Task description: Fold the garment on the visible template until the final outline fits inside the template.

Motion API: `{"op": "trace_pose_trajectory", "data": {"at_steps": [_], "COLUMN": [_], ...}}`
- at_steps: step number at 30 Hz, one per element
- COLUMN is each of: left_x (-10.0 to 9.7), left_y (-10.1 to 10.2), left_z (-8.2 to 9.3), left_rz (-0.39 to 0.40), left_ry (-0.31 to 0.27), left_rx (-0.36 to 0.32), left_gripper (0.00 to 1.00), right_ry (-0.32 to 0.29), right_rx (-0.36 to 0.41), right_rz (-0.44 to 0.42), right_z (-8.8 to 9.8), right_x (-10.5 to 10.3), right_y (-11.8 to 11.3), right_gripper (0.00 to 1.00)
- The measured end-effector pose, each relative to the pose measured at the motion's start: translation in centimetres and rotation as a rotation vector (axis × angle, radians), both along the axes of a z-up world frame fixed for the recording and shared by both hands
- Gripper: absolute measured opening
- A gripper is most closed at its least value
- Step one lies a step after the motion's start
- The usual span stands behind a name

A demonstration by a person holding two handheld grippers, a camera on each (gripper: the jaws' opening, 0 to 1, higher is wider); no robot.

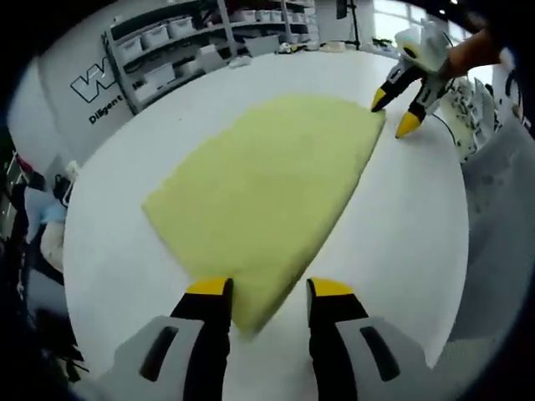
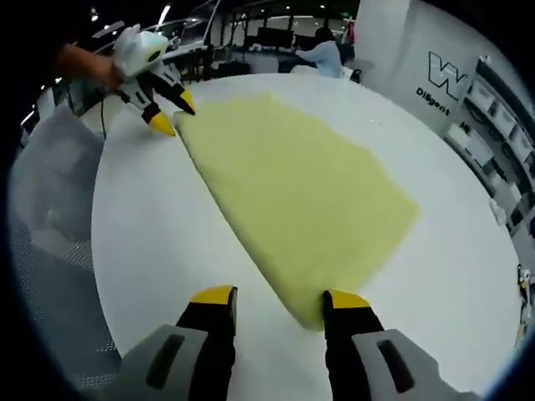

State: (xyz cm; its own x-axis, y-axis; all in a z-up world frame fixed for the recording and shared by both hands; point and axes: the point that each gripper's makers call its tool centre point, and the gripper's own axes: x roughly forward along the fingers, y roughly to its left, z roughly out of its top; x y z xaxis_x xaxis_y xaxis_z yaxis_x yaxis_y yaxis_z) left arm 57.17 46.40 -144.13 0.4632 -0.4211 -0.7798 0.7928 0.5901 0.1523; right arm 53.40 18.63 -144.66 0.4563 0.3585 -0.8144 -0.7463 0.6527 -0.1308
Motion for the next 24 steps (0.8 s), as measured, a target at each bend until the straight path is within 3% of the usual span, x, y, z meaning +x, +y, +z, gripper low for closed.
{"op": "trace_pose_trajectory", "data": {"at_steps": [3,6,11,12,15,24], "left_x": [-0.5,-0.9,-0.6,-0.4,0.1,0.0], "left_y": [-0.1,-0.3,0.1,0.1,0.1,0.8], "left_z": [0.0,0.5,1.9,2.3,3.4,4.9], "left_rz": [0.008,0.008,0.058,0.08,0.161,0.236], "left_ry": [0.012,0.001,-0.051,-0.064,-0.081,-0.113], "left_rx": [0.011,0.014,-0.014,-0.029,-0.103,-0.154], "left_gripper": [0.37,0.41,0.53,0.55,0.64,0.79], "right_ry": [-0.009,-0.035,-0.106,-0.125,-0.14,-0.191], "right_rx": [-0.012,0.026,0.171,0.226,0.279,0.311], "right_rz": [0.015,-0.003,-0.121,-0.169,-0.236,-0.229], "right_z": [0.4,1.7,4.3,5.2,6.0,7.6], "right_x": [0.0,0.0,1.0,1.4,1.9,1.8], "right_y": [0.0,0.1,0.4,0.4,0.1,0.8], "right_gripper": [0.37,0.37,0.4,0.41,0.5,0.64]}}
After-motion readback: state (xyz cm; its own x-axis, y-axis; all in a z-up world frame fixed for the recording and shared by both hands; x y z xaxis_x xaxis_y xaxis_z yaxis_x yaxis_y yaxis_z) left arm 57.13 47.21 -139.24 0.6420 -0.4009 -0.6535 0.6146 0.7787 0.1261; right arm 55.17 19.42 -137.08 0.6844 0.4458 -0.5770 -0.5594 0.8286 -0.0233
